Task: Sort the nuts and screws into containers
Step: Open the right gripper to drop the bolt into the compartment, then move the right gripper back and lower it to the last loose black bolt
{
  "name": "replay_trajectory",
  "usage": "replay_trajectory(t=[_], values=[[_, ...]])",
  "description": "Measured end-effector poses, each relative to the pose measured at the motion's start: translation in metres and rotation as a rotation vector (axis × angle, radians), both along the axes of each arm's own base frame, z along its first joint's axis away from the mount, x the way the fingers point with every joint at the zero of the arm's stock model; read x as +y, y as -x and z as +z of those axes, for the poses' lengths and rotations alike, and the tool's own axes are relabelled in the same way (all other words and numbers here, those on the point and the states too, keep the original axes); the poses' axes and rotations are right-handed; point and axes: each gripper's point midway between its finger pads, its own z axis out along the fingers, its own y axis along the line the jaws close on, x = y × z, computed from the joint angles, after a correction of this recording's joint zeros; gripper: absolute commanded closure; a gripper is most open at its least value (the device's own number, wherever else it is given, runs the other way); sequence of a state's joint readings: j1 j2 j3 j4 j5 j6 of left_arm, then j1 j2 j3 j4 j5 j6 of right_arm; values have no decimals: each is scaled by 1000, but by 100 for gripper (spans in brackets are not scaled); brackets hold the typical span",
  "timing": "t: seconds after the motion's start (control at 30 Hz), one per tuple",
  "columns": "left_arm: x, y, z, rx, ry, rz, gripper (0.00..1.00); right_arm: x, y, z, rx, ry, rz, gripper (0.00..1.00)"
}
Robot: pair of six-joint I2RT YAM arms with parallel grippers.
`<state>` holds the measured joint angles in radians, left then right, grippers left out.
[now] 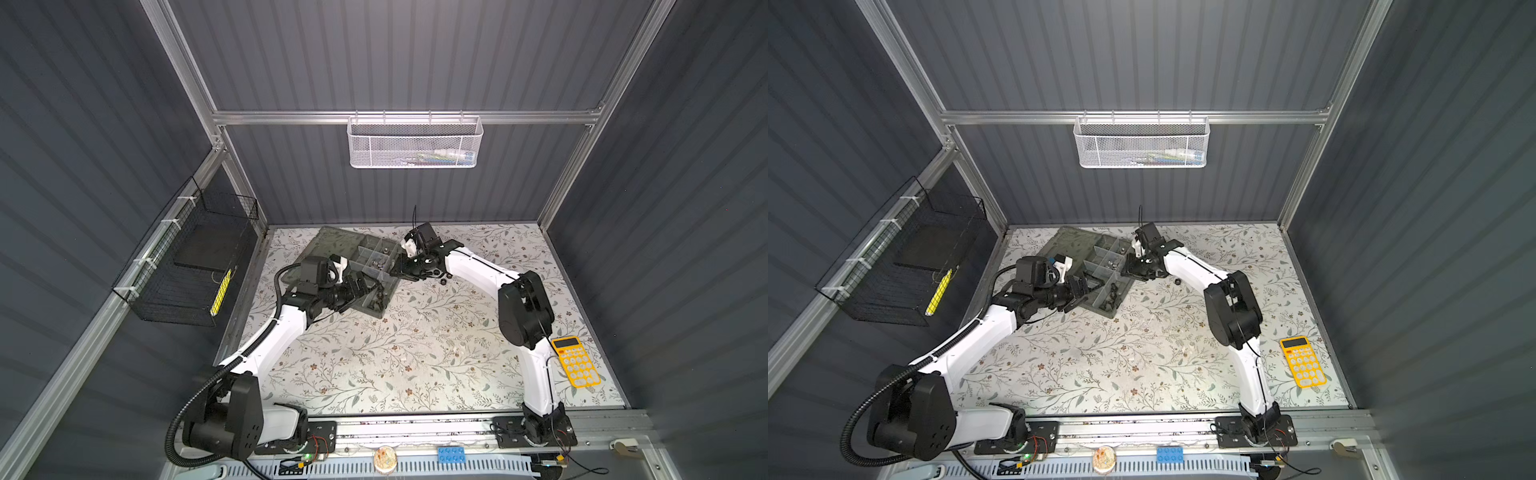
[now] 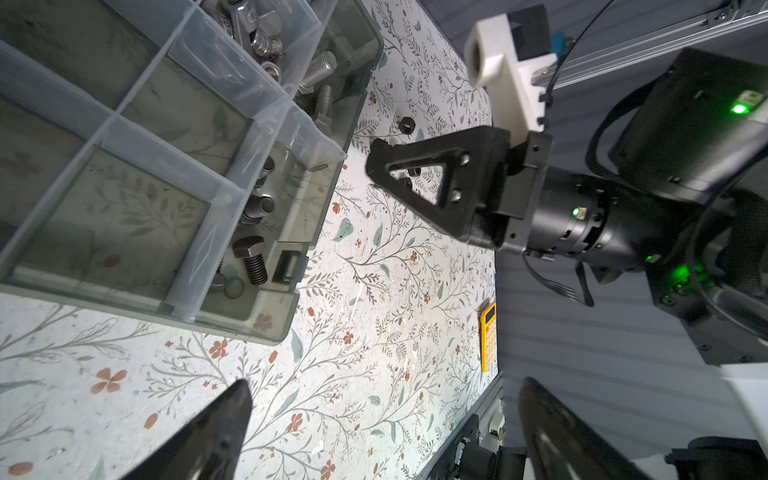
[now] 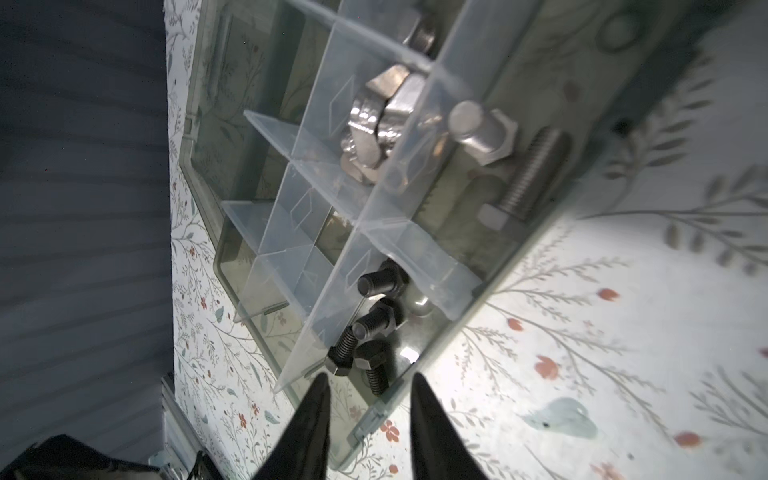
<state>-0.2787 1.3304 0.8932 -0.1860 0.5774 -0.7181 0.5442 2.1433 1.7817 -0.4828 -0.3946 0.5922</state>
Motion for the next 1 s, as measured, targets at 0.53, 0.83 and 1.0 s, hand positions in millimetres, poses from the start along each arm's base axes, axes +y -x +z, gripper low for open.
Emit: replay_trajectory(t=[0.53,0.83,1.0], values=[[-86,-6,-19,18,-37,-169,0,-97,-36,-25,-23,147,-151,49],[-93,-13,-29,42,-45,-165,0,-104,-40,-73,46,210,-138,45],[-94,-15,-26,35,-42,-165,0,-111,-44,-79,43,248,-145,44]])
